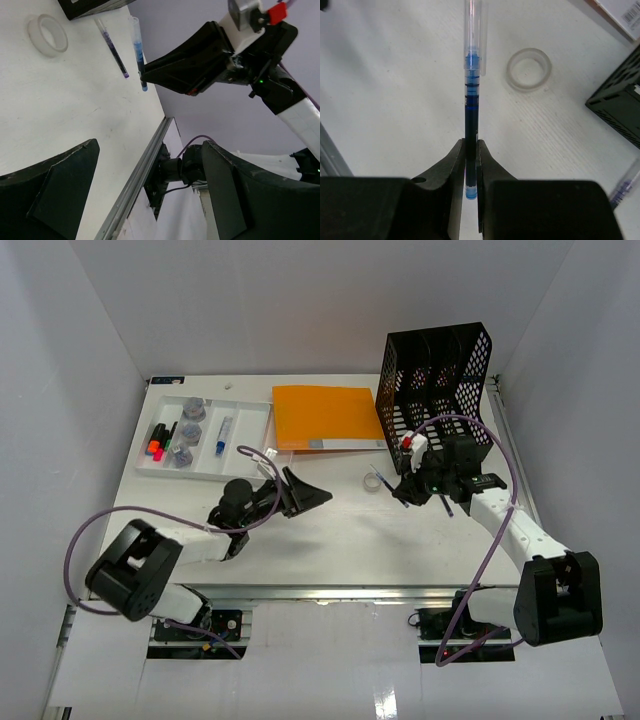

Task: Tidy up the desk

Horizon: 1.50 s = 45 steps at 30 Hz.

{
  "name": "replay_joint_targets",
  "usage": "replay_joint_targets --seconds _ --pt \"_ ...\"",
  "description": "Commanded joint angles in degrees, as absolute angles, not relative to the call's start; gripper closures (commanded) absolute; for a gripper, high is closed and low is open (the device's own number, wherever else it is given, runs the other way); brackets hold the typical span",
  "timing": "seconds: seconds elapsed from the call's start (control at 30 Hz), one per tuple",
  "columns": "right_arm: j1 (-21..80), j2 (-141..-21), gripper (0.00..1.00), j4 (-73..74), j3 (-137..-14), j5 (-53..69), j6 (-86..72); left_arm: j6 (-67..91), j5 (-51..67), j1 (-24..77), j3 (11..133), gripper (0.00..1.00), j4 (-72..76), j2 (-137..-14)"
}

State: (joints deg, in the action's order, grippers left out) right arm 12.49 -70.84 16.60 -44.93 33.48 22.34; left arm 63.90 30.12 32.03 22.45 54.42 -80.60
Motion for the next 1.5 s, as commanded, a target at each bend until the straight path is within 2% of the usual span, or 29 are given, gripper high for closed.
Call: replay_joint_targets --seconds 0.0,0.27,0.67,1.03,1.1,1.17,1.23,1.37,1.4,1.47 --pt "12.48 -71.12 0.92 15.69 -47.31 43.30 18.81 66.84 21.49 38.16 29.92 0.07 63.08 -87.56" --pt "12.92 -71.05 0.92 12.45 -46.42 49.10 15.48 67.26 15.46 44.20 40.02 0.15 63.71 -100.67" --pt "12.92 -70.04 0.92 9.66 -44.90 52.04 13.87 65.52 14.88 46.95 48.69 0.39 58.81 -107.77" --pt "12.92 -70.16 0.89 9.29 -44.27 51.33 13.97 60.16 15.09 47.64 51.18 0.86 52.00 -105.92" --pt "12.92 -70.22 0.86 9.32 -44.20 51.32 14.01 59.57 15.03 47.72 51.26 0.90 51.18 -105.48" --pt "12.92 -70.14 0.68 9.40 -44.12 51.24 14.31 58.57 15.03 47.72 51.41 0.96 49.71 -104.71" --pt "12.91 -70.00 0.39 9.61 -44.11 51.21 14.77 57.58 14.71 47.63 51.50 0.99 47.62 -103.98" --pt "12.43 -68.68 0.10 10.55 -43.73 50.27 17.31 52.95 13.23 47.24 51.51 1.00 40.15 -101.23" --pt "12.13 -68.04 0.04 10.81 -43.60 50.01 17.96 51.31 12.88 46.50 51.81 1.00 36.61 -100.16" --pt "11.13 -66.96 0.06 12.10 -43.51 49.78 20.56 48.20 12.70 44.18 52.03 1.00 29.76 -97.91"
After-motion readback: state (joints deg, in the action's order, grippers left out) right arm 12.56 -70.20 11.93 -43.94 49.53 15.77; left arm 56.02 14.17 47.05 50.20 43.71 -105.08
